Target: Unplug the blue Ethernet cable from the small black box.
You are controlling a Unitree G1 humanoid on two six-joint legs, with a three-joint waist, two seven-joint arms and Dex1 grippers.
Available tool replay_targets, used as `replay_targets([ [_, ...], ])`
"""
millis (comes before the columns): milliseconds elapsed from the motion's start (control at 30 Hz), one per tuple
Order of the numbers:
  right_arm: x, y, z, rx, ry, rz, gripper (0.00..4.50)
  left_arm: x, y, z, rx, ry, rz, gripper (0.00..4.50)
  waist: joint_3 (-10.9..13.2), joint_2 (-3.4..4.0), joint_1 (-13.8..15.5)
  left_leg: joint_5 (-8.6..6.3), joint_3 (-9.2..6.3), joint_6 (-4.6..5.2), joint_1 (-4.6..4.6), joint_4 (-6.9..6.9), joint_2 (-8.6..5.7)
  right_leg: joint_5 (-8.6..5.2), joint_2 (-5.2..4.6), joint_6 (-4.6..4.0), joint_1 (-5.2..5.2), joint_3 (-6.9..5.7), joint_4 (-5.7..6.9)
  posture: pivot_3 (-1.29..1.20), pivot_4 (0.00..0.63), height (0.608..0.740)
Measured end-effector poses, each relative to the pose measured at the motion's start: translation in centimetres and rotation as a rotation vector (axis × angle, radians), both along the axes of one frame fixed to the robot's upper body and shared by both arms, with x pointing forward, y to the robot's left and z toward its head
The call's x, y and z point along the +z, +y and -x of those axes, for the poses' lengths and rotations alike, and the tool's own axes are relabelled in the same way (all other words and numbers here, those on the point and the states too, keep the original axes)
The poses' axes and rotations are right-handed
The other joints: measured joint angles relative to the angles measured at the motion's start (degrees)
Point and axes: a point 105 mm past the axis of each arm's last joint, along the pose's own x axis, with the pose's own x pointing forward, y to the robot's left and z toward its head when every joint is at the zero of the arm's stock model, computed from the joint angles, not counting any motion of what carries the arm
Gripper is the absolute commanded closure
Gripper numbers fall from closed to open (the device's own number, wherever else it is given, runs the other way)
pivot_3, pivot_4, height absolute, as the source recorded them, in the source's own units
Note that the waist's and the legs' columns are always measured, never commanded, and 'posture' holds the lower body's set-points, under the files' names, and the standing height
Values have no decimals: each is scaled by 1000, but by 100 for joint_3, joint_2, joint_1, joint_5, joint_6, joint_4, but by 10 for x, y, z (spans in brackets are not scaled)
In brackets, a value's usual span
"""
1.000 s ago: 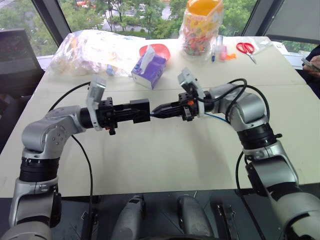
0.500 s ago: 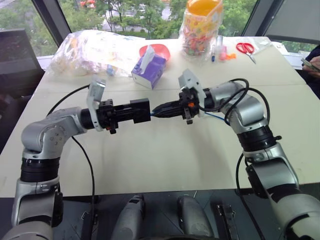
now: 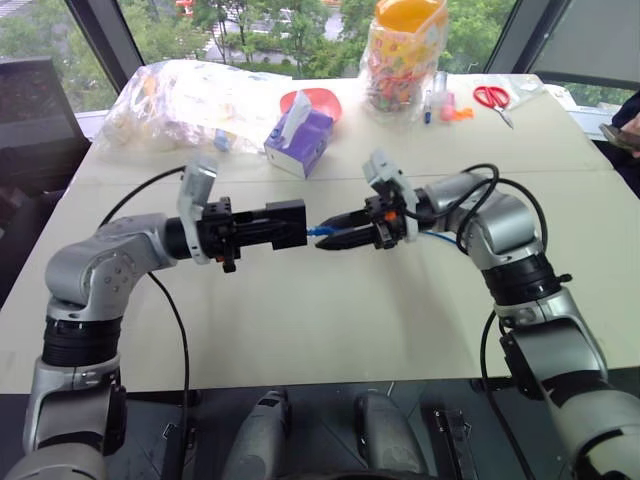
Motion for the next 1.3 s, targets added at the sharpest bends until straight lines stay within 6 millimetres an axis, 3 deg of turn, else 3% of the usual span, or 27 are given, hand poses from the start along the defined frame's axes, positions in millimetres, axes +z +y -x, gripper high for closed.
replay_targets([
  [33, -2, 2, 1, 1, 18, 2, 1412, 1, 0, 0, -3, -7, 1, 3996, 0, 0, -4, 0, 0, 0, 0, 0, 0, 0, 0, 0, -1, 0, 0, 0, 150, 728],
  [267, 4, 14, 6, 9, 92, -41, 1412, 3, -3, 3, -14, -21, 1, 3996, 0, 1, -5, 0, 2, 0, 1, 2, 1, 2, 2, -2, 0, 1, 1, 0, 150, 728],
  [600, 19, 11, 1, -5, 95, -72, 1412, -2, -3, 10, -27, -13, -12, 3996, 0, 1, -8, 0, 2, 0, 1, 3, 1, 2, 2, -2, 0, 0, 1, 0, 150, 728],
  [900, 20, 0, -2, -33, 117, -76, 1412, -4, 1, 9, -3, -4, -29, 3996, 0, 1, -4, 0, 2, 0, 0, 3, 1, 2, 2, -2, 0, 0, 1, 0, 150, 728],
  [1000, 20, 0, -1, -33, 130, -82, 2215, -4, 1, 8, 1, -4, -30, 3996, 0, 1, -10, 0, 2, 0, 1, 3, 1, 2, 2, -2, -1, 0, 2, 0, 150, 728],
  [1067, 21, 0, 0, -31, 129, -84, 3126, -4, 1, 8, 2, -4, -30, 3996, 0, 1, -8, 0, 2, 0, 1, 3, 1, 2, 2, -2, 0, 0, 1, 0, 150, 728],
  [1300, 23, 2, 3, -23, 132, -86, 3126, -4, 1, 8, 4, -3, -30, 3996, 0, 1, -5, 0, 2, 0, 0, 3, 1, 2, 2, -2, 0, 0, 1, 0, 150, 728],
])
